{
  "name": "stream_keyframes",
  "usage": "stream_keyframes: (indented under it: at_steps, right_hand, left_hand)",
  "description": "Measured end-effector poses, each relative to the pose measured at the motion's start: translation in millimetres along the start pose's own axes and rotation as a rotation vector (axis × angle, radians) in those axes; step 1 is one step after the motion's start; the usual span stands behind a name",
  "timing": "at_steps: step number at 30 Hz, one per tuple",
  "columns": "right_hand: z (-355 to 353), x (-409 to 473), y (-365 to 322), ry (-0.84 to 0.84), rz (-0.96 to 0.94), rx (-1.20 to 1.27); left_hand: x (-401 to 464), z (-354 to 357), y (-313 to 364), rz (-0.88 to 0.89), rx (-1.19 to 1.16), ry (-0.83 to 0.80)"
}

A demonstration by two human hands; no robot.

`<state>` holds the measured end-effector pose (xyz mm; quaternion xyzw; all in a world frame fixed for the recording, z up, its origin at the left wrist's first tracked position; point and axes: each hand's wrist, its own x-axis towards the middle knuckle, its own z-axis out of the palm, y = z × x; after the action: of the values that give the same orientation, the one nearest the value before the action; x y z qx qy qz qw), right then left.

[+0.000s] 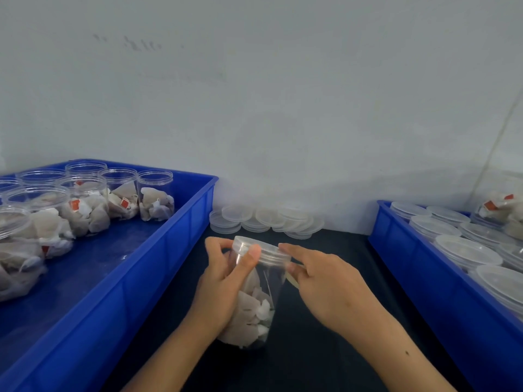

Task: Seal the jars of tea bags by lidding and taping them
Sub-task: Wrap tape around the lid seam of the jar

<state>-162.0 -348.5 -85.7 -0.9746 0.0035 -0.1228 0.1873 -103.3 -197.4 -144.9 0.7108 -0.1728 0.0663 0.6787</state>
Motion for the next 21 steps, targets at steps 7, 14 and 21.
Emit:
stream_keyframes:
  at_steps: [7, 14, 21]
  right_hand:
    - [9.4, -4.6, -12.3, 0.036, -0.005, -0.113]
    - [12.3, -3.5, -13.8, -0.072, 0.035, -0.069]
    - [4.4, -1.0, -2.4, -0.445, 0.282, 0.730]
  left_hand:
    - [-5.9, 12.5, 2.0, 0.152, 0.345, 0.232]
    - [-1.2, 1.6, -3.0, 0.131, 0.377, 0.127]
    - [3.4, -2.3, -5.2, 0.001, 0.237, 0.205]
